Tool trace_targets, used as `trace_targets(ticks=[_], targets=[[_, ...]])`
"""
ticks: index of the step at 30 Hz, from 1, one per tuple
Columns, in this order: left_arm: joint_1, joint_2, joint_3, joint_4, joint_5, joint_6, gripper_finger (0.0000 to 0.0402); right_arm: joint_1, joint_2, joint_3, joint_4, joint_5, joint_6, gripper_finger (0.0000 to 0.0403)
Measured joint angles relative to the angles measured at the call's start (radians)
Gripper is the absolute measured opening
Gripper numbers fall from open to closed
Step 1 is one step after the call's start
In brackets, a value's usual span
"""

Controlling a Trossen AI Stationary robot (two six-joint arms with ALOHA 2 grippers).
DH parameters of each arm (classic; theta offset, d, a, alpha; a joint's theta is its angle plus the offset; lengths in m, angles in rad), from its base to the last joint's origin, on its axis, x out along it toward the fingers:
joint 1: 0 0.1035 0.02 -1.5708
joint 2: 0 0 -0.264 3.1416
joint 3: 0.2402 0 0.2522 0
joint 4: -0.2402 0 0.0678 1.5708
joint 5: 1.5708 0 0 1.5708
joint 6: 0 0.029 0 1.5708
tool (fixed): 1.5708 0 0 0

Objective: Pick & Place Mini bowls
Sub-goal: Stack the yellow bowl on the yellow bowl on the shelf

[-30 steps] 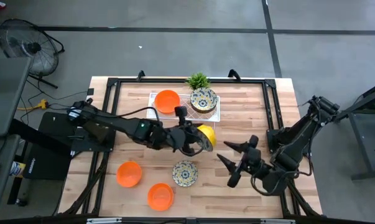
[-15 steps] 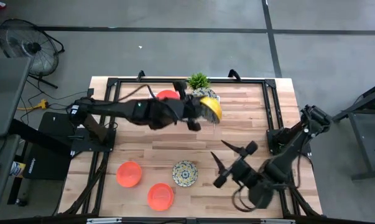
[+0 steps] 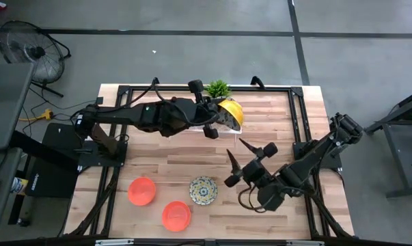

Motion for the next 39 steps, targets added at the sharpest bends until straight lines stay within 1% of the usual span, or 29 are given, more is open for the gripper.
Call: trace_targets(ticks=[2,10,14,20,27,30,33,36,39], targets=[[0.0,-0.001,0.0,-0.003,-0.023,0.023,0.0006,-0.013,0.0,0.0,0.001,0.0,-0.006,0.0236],[0.001,-0.041,-0.002,-0.018,-0.059,0.074,0.0006,-0.064,-0.007,0.0,-0.002,0.0,-0.039,0.0236],[0.001,-0.055,0.0,-0.008,-0.075,0.075,0.0006,-0.091,-0.038,0.0,-0.009,0.0,-0.056,0.0236],[0.001,-0.073,-0.001,-0.002,-0.07,0.093,0.0006,-0.135,-0.1,0.0,-0.008,0.001,-0.064,0.0236],[0.001,-0.069,-0.001,0.011,-0.031,0.116,0.0006,-0.15,-0.118,0.0,-0.002,0.001,-0.058,0.0236],[0.014,-0.067,-0.001,0.017,0.016,0.119,0.0006,-0.147,-0.118,0.0,-0.002,0.002,-0.058,0.0236],[0.03,-0.065,-0.001,0.024,0.029,0.119,0.0006,-0.141,-0.118,0.0,-0.002,0.008,-0.058,0.0236],[0.046,-0.065,-0.001,0.028,0.075,0.114,0.0006,-0.127,-0.119,0.0,-0.002,0.01,-0.061,0.0236],[0.054,-0.063,-0.001,0.035,0.099,0.109,0.0006,-0.122,-0.119,0.0,-0.001,0.003,-0.062,0.0236]])
